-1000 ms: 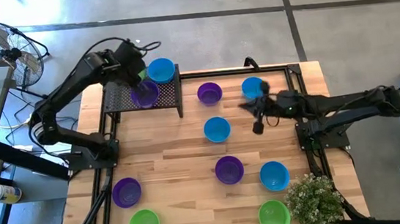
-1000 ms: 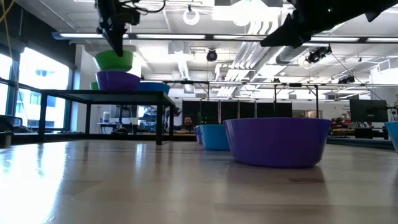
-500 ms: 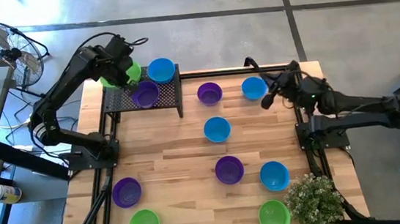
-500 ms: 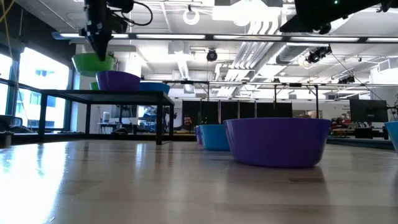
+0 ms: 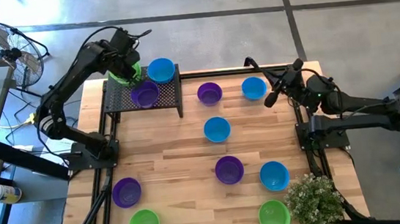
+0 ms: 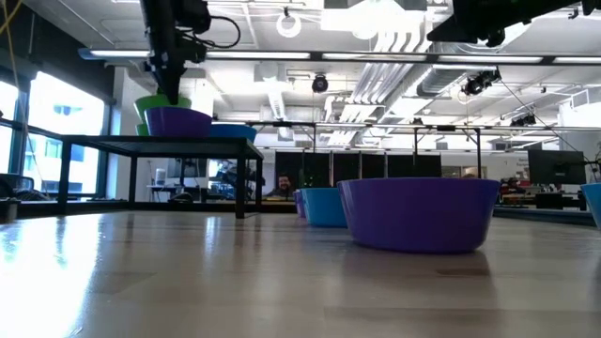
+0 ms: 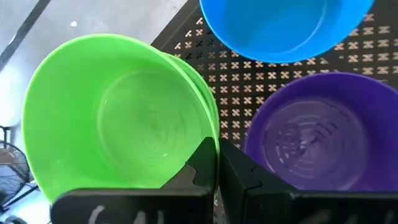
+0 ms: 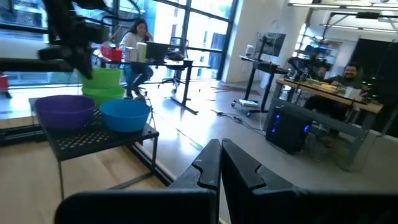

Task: Pick & Place Mini bowls
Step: Stack the green bowl on top of the green bowl on the shelf, then stack the blue bowl on top of the blue bowl on the shelf

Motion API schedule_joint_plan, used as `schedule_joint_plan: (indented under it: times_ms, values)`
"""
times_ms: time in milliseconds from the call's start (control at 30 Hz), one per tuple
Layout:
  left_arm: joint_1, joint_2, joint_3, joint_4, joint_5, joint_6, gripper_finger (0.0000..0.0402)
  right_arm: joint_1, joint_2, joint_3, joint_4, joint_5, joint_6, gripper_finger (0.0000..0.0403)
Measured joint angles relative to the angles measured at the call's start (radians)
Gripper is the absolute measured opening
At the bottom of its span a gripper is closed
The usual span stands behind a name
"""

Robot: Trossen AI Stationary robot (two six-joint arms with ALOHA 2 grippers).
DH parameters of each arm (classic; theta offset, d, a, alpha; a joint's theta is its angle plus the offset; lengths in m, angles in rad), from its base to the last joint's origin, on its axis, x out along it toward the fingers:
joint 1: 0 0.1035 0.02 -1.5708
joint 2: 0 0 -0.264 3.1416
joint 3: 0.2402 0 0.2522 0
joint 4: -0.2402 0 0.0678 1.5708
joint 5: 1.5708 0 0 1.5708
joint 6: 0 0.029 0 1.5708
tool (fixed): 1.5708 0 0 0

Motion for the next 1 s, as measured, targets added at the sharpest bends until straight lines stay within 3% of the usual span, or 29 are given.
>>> schedule_joint_plan:
  times_ms: [267, 533, 1000]
  values:
    - [-0.002, 0.079, 0.000, 0.061, -0.029, 0.030, 0.0001, 0.001, 0.007, 0.000, 0.006, -0.120, 0.012, 0.0001]
    - [-0.002, 0.091, -0.001, 0.056, -0.036, 0.029, 0.0003, 0.001, 0.007, 0.000, -0.017, -0.143, 0.000, 0.0001]
    - [-0.002, 0.091, -0.001, -0.049, -0.019, 0.001, 0.0083, 0.001, 0.008, 0.000, -0.017, -0.154, -0.006, 0.0001]
